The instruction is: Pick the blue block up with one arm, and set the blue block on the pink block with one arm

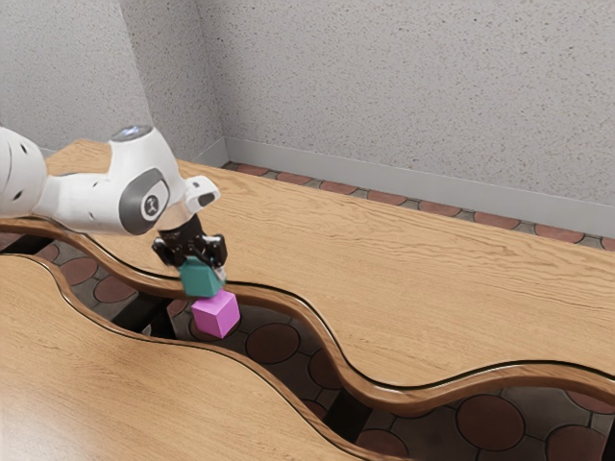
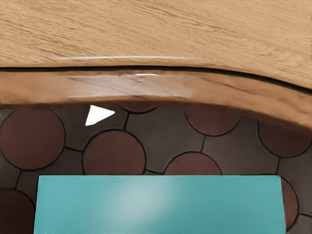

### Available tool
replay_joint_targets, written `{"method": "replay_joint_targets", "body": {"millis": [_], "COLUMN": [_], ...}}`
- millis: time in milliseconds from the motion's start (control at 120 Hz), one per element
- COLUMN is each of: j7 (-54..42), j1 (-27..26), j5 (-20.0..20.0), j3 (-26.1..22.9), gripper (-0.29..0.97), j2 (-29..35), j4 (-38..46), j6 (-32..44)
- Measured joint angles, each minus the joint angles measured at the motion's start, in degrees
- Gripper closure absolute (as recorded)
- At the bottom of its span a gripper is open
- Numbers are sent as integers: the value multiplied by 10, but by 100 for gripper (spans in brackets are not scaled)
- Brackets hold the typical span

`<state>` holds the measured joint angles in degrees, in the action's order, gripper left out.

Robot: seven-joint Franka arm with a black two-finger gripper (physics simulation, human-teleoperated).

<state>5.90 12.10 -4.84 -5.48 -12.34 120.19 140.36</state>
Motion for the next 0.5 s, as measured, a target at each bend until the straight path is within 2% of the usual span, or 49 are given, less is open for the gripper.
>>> {"method": "replay_joint_targets", "body": {"millis": [183, 350, 500], "j7": [38, 52, 56], "j1": [-17, -17, -18], "j5": [-17, 30, 36], "j3": [-1, -2, -16], "gripper": [32, 32, 19], "j2": [28, 32, 34], "j4": [35, 38, 36], "j6": [7, 19, 25]}}
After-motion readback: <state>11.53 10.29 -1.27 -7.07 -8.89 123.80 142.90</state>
